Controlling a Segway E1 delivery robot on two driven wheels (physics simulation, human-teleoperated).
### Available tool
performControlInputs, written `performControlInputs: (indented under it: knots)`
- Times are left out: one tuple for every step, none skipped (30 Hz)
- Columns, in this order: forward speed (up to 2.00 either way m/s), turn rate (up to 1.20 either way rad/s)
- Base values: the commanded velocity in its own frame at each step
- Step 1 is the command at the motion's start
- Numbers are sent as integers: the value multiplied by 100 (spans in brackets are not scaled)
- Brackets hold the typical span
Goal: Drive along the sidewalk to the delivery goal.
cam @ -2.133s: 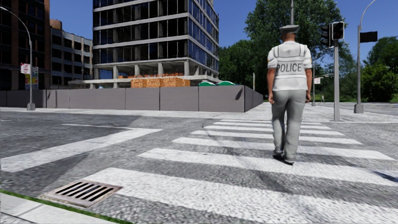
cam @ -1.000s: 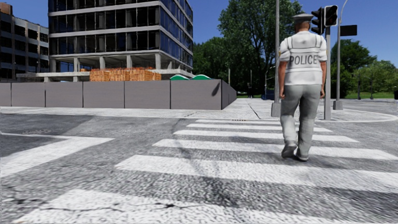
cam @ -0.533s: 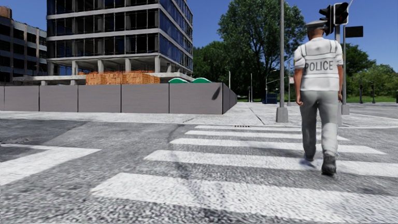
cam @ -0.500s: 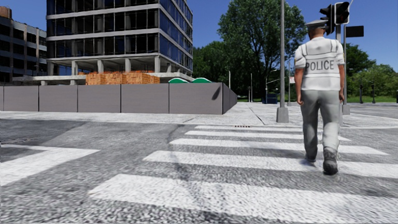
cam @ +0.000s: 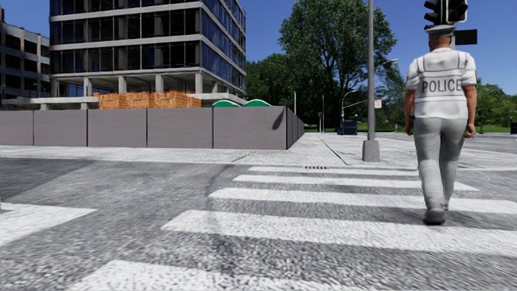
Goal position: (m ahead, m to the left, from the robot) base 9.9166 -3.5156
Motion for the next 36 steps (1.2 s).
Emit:
performControlInputs:
  knots:
    - [107,0]
    - [107,0]
    - [107,0]
    - [107,0]
    - [107,0]
    - [107,0]
    - [107,0]
    - [107,0]
    - [107,0]
    - [107,-9]
    - [107,-83]
    - [107,-101]
    - [107,-101]
    - [107,-108]
    - [107,-110]
    - [107,-110]
    - [107,-110]
    - [107,-110]
    - [107,-103]
    - [107,-15]
    - [107,-2]
    - [107,0]
    - [107,0]
    - [107,0]
    - [107,0]
    - [107,0]
    - [107,0]
    - [107,0]
    - [107,0]
    - [107,0]
    - [107,0]
    - [107,0]
    - [107,0]
    - [107,0]
    - [107,0]
    - [107,0]
